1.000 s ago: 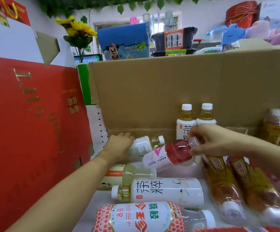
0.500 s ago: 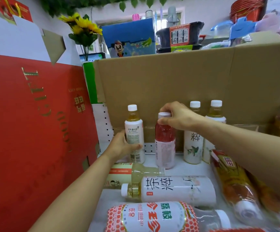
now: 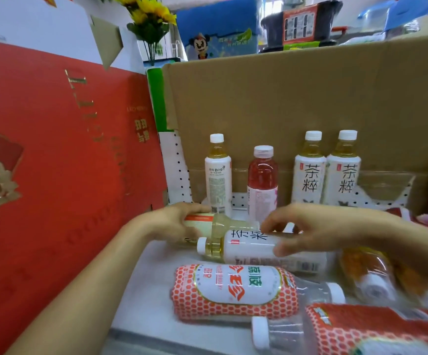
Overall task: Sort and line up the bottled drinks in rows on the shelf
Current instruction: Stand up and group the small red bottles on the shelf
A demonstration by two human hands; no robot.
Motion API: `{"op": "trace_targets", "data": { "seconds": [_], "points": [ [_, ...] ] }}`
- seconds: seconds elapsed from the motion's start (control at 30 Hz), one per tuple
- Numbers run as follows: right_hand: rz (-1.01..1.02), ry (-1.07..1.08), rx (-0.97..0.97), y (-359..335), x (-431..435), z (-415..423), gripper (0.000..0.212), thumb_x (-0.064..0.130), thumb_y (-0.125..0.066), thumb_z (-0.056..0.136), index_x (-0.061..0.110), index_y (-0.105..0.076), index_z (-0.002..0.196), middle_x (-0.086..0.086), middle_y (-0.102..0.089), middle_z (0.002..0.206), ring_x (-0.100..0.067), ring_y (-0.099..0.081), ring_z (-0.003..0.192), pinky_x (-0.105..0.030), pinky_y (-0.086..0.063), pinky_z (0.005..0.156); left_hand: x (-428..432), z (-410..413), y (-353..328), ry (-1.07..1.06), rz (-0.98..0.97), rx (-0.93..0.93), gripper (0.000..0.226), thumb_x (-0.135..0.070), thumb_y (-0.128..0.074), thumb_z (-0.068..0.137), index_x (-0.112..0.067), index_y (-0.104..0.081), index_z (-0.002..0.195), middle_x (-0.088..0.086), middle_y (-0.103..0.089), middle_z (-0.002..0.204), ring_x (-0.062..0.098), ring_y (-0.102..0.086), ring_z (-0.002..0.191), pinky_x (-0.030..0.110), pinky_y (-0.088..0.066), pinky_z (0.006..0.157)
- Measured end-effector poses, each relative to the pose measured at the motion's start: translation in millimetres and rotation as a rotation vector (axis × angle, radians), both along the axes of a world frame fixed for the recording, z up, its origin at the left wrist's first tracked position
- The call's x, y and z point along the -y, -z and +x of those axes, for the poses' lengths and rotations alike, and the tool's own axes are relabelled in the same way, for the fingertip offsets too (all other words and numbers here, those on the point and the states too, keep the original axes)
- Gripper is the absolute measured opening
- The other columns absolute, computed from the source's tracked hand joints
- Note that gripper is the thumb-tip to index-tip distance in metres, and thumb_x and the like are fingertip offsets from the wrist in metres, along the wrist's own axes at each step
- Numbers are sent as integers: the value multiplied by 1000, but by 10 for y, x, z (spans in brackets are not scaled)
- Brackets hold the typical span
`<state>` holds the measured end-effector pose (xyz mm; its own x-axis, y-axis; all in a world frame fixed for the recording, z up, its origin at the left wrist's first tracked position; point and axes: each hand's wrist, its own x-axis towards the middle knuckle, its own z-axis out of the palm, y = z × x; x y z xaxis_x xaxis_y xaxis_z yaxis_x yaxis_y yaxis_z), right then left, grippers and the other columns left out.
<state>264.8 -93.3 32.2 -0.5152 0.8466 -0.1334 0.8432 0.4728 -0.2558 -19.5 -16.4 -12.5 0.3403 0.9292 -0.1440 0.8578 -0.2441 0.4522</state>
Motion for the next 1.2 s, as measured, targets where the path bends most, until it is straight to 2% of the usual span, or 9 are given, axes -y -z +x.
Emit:
{"op": "trace_targets", "data": {
  "seconds": [0.17, 0.33, 0.5, 0.67, 0.77, 0.87, 0.97, 1.07, 1.2],
  "points": [
    [14, 19, 103, 254, -131, -135, 54, 37, -73, 85, 29, -48, 132, 8, -59, 121, -8, -57, 100, -22, -47, 88, -111, 147, 35, 39, 92, -257, 62, -28, -81, 76, -42, -49, 127, -10, -63, 120, 15, -62, 103, 36, -53, 94],
    [-1, 59, 26, 408, -172, -115, 62, 41, -76, 81, 31, -42, 131, 11, -57, 116, -7, -56, 99, -24, -47, 88, -138, 98, 169, -4, 284, -174, 57, -31, -84, 75, -33, -56, 125, -9, -65, 116, 17, -64, 101, 34, -53, 90],
    [-39, 67, -318, 327, -43, 99, 56, 21, -80, 76, 31, -47, 120, 5, -62, 101, -8, -67, 84, -25, -59, 69, -11, 36, 234, -101, 248, 474, 59, -12, -84, 78, -21, -51, 125, -4, -65, 107, 6, -63, 89, 12, -50, 73],
    [39, 201, -690, 289, -70, 128, 56, 21, -85, 73, 31, -49, 115, 5, -69, 101, -3, -70, 87, -22, -57, 71, 86, 231, 363, -160, 135, 907, 82, -17, -87, 73, -23, -40, 140, 0, -68, 122, 12, -68, 108, 27, -56, 87],
    [-22, 281, -859, 344, -199, 31, 68, 20, -84, 75, 30, -44, 129, 10, -68, 113, -2, -68, 96, -19, -54, 78, 115, 311, 398, -158, 148, 879, 80, -27, -88, 70, -29, -40, 133, 1, -63, 127, 18, -63, 117, 38, -52, 98],
    [-102, 350, -922, 433, -321, -90, 82, 15, -84, 74, 29, -36, 139, 4, -62, 124, -15, -61, 113, -44, -48, 103, 127, 347, 378, -133, 146, 878, 60, -10, -81, 80, -38, -44, 118, -3, -63, 122, 16, -62, 114, 37, -52, 97],
    [-132, 401, -910, 480, -385, -146, 90, 16, -85, 73, 28, -31, 144, 0, -58, 131, -22, -56, 123, -54, -41, 109, 156, 295, 324, -142, 57, 810, 59, -12, -80, 80, -31, -46, 124, -1, -65, 123, 16, -63, 113, 34, -52, 95],
    [-135, 430, -812, 434, -353, -155, 91, 22, -85, 73, 28, -30, 145, 1, -56, 135, -22, -54, 126, -52, -40, 110, 337, 228, 205, -228, 17, 741, 75, -30, -79, 83, -23, -37, 145, 0, -55, 142, 17, -55, 124, 36, -46, 102],
    [-116, 455, -600, 327, -76, -90, 79, 33, -76, 83, 20, -32, 147, 0, -52, 143, -21, -51, 129, -46, -40, 111, 1069, 338, 146, -253, 299, 549, 86, -61, -57, 86, -34, -15, 157, -16, -27, 160, 7, -28, 145, 39, -25, 118]
  ]
}}
